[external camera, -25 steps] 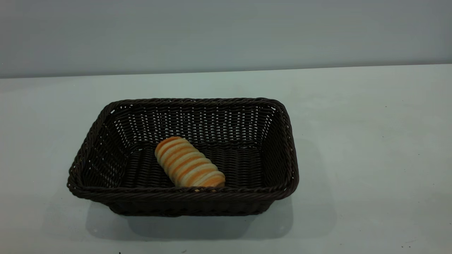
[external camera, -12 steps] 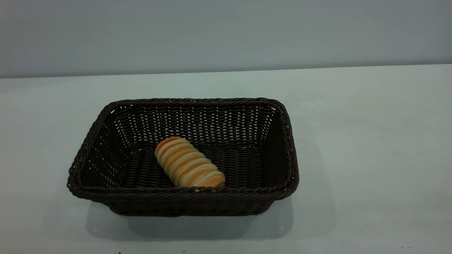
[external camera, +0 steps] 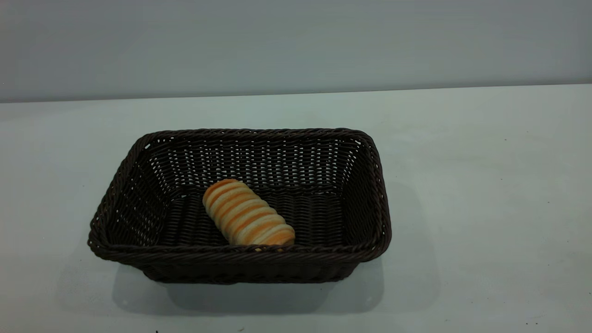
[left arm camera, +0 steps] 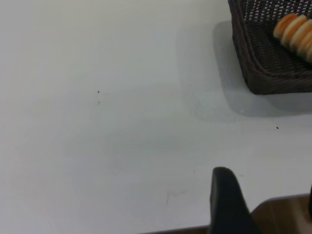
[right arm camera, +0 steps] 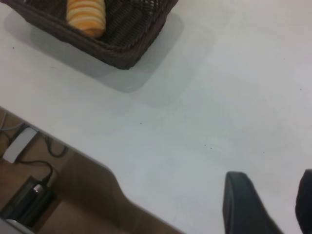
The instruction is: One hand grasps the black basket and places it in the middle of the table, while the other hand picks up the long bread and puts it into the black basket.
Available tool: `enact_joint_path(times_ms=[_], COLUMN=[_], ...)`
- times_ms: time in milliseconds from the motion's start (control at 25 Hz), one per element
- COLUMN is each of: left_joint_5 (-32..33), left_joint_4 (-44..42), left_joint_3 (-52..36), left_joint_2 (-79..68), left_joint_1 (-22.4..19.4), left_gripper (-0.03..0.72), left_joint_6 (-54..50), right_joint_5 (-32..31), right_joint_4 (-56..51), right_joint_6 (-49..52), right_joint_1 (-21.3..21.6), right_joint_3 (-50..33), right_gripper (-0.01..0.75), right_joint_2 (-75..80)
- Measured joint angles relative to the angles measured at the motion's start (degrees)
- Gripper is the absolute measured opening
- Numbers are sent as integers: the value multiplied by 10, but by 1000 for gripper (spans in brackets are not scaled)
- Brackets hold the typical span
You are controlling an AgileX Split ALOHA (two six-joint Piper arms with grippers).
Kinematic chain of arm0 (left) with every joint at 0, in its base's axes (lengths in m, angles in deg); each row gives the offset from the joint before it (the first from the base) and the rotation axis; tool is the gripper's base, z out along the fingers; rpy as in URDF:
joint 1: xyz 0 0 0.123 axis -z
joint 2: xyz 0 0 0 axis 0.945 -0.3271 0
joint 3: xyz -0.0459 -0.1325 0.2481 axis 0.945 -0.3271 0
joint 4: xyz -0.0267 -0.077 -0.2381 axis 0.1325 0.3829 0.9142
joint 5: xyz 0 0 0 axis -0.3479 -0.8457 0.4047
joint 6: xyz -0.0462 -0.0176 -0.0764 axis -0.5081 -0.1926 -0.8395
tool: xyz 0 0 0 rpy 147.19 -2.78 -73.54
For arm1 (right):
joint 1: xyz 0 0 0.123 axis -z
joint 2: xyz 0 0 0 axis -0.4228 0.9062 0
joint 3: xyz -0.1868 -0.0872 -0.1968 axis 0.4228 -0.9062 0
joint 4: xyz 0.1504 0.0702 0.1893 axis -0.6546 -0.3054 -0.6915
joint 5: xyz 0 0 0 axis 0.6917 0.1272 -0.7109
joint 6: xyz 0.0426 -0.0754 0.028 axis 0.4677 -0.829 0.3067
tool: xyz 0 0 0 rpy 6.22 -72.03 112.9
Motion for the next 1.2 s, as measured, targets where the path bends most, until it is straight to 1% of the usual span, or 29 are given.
enact_joint_path(times_ms=[680, 720, 760, 800, 840, 1000, 1040, 1120, 1200], left_joint_5=[0, 0, 0, 0, 0, 0, 0, 0, 0], left_joint_4=[1, 1, 1, 2, 2, 2, 2, 2, 2], left_joint_3=[0, 0, 0, 0, 0, 0, 0, 0, 0], left_joint_2=[0, 0, 0, 0, 0, 0, 0, 0, 0], left_joint_1=[0, 0, -5, -16, -30, -124, -141, -157, -159], left_gripper=[459, 459, 459, 459, 459, 459, 459, 459, 459], left_joint_6=[0, 0, 0, 0, 0, 0, 0, 0, 0], right_joint_5=[-1, -1, -1, -1, -1, -1, -1, -2, -2], right_joint_4=[0, 0, 0, 0, 0, 0, 1, 1, 1], right_joint_6=[2, 2, 2, 2, 2, 2, 2, 2, 2], right_joint_1=[0, 5, 21, 53, 96, 284, 322, 368, 389], right_joint_3=[0, 0, 0, 0, 0, 0, 0, 0, 0], right_gripper=[244, 244, 244, 244, 244, 244, 244, 244, 244], right_joint_2=[0, 0, 0, 0, 0, 0, 0, 0, 0])
